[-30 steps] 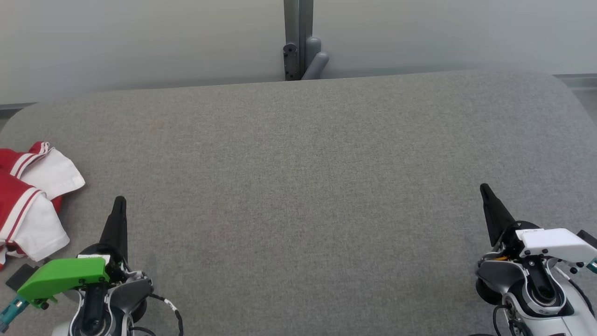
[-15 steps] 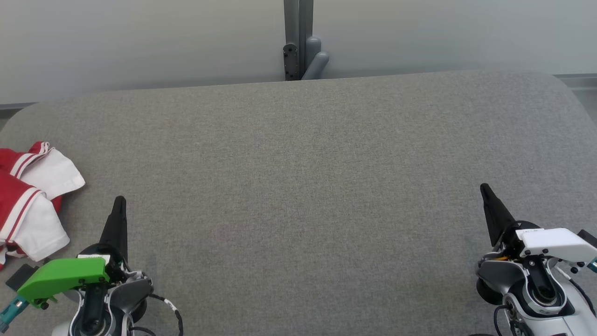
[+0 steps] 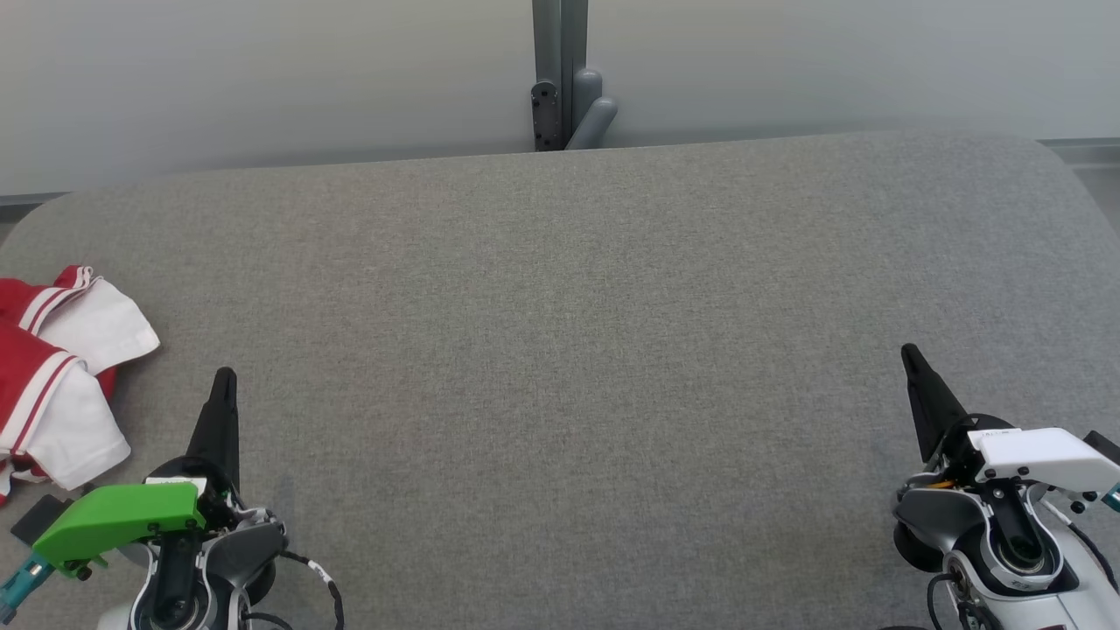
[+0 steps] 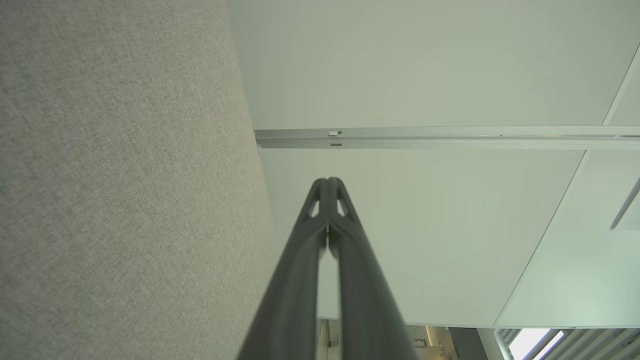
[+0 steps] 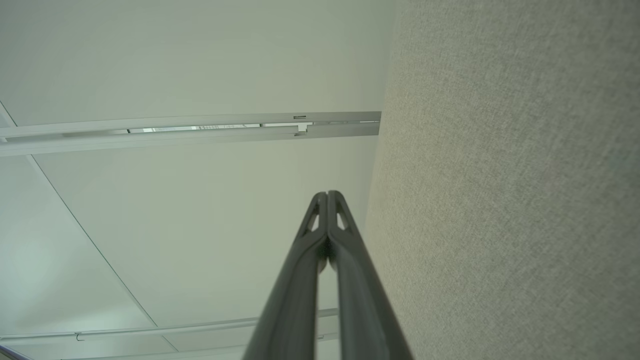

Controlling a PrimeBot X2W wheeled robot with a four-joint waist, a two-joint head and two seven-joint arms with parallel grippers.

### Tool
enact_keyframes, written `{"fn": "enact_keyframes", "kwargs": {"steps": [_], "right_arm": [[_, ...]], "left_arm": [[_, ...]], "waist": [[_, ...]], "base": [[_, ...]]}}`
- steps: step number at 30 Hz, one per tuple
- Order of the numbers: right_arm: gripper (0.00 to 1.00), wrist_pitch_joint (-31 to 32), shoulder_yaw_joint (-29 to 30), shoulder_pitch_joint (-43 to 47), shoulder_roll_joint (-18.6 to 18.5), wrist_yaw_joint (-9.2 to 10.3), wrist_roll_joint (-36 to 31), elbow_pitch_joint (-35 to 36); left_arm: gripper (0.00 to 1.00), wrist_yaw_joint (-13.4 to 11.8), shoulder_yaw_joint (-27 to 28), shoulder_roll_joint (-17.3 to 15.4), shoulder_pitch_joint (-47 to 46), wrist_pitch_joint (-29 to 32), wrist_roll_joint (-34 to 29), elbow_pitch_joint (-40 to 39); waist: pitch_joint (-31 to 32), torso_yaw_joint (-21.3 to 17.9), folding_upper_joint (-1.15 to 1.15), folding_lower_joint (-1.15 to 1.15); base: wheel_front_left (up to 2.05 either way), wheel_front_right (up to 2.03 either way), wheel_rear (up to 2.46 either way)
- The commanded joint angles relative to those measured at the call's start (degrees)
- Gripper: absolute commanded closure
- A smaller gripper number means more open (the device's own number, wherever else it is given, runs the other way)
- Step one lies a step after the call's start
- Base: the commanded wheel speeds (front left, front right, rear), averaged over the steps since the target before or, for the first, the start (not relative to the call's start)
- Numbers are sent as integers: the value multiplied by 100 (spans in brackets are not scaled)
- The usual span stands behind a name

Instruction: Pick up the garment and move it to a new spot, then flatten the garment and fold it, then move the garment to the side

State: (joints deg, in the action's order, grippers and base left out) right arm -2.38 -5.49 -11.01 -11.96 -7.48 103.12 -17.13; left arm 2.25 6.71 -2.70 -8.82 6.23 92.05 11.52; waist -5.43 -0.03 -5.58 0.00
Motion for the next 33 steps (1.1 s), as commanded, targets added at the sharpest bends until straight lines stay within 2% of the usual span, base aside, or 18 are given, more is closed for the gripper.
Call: {"fn": "enact_keyframes", "kwargs": {"steps": [1, 22, 23, 28, 33], "right_arm": [[100, -31, -20, 54, -48, -2, 51, 28], [100, -190, -232, 54, -204, -2, 235, 83], [0, -178, -237, 3, -169, 0, 212, 65], [0, -189, -284, 155, -61, 1, 182, -86], [0, -268, -314, 185, -63, 1, -36, -29]], "left_arm": [[100, -17, 4, -34, -44, 9, 1, -11], [100, -18, 3, -34, -42, 9, 1, -14], [0, 0, 0, 0, 1, 0, 0, 0], [0, 8, -27, 33, 153, -32, -17, 201], [0, 45, -89, 29, 147, -181, -217, 236]], "waist": [[0, 0, 0, 0], [-2, 1, 0, 0], [-2, 0, 0, 0], [-7, 0, 1, 0], [-1, 1, 11, 0]], "base": [[0, 0, 0], [0, 0, 0], [0, 0, 0], [0, 0, 0], [0, 0, 0]]}}
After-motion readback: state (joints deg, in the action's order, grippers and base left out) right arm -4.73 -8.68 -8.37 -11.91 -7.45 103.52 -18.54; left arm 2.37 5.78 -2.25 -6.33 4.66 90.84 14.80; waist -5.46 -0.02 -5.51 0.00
